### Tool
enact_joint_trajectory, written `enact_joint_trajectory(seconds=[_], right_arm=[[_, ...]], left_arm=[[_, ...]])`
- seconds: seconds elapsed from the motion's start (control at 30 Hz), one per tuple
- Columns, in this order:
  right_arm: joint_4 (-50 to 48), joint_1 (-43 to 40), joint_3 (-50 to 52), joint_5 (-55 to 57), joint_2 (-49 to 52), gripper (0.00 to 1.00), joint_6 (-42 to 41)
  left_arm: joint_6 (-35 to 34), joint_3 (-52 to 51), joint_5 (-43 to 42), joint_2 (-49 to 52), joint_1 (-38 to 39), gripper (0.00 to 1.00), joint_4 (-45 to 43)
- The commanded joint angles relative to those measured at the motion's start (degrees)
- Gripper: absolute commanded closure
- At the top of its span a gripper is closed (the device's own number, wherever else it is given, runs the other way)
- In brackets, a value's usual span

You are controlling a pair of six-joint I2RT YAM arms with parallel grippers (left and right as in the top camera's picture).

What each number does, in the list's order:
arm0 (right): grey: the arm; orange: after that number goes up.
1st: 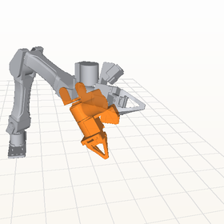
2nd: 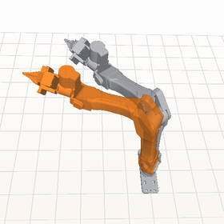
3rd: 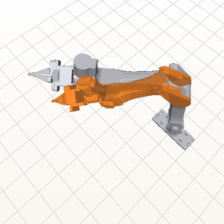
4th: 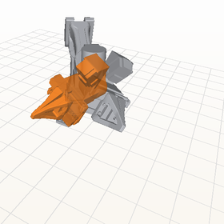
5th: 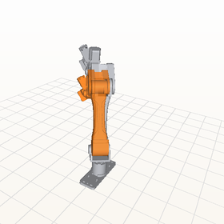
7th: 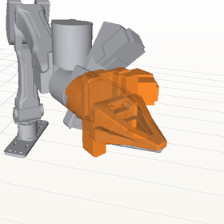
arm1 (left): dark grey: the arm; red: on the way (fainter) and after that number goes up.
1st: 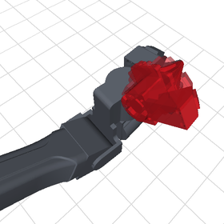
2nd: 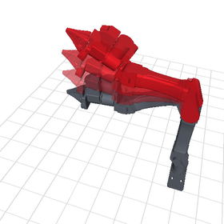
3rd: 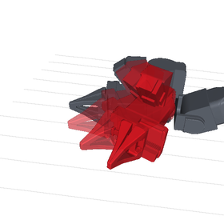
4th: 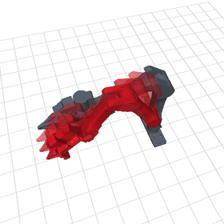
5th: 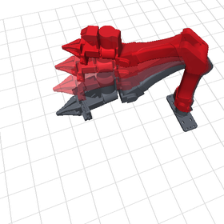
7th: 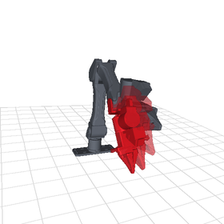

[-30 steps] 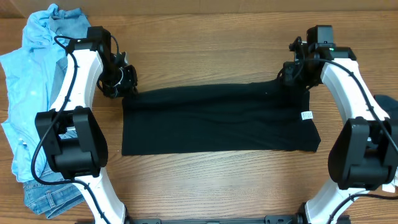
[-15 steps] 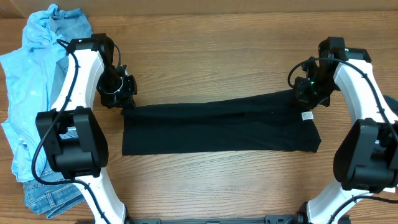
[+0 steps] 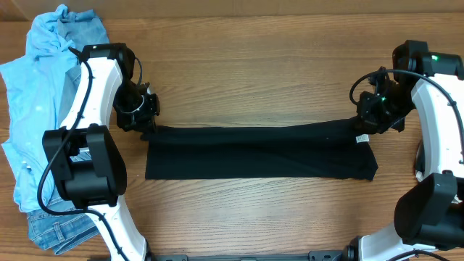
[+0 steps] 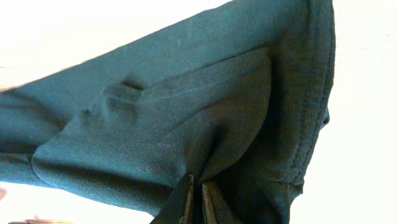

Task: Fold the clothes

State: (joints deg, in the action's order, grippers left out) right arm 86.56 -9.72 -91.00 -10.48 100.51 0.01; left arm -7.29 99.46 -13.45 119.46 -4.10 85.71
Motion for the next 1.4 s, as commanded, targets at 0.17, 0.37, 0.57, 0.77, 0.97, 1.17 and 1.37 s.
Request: enact_joint_trajectory(seconds=[0.17,0.37,0.57,0.77,0.97,1.17,1.37], right_arm=[[-0.94,-0.92,2.58,3.37,-0.52,0.91,-0.09],[-2.08,-0.92,4.57,3.37,-0.52,0.91,-0.09],[-3.58,-0.92,6.43,3.34,-0.52,0.9,-0.11],[-3.85,-0.92,6.43,3.34,-0.52,0.89,-0.11],[-4.24,-0.92,6.43,3.32,-0.52,0.89,-0.11],[-4.87,-0.92,6.43,2.89,-0.52,0.88,-0.13],[-5.05,-0.92,6.43,2.91,-0.52,0.88,-0.11]], left_arm=[[3.06,-0.37,1.55,-1.84,-0.37,0.96,6.25],[3.06,-1.68,1.64,-1.84,-0.37,0.96,7.56],[2.54,-5.75,1.66,-1.84,-0.37,0.96,-1.36],[-0.7,-5.92,1.22,-1.84,-0.37,0.96,-17.22],[-1.33,-5.95,-2.86,-1.84,-0.22,0.95,-14.86],[-0.17,-5.95,-0.37,-1.84,1.62,0.7,-8.35],[-0.22,-5.95,6.82,-1.84,1.88,0.49,-7.96]])
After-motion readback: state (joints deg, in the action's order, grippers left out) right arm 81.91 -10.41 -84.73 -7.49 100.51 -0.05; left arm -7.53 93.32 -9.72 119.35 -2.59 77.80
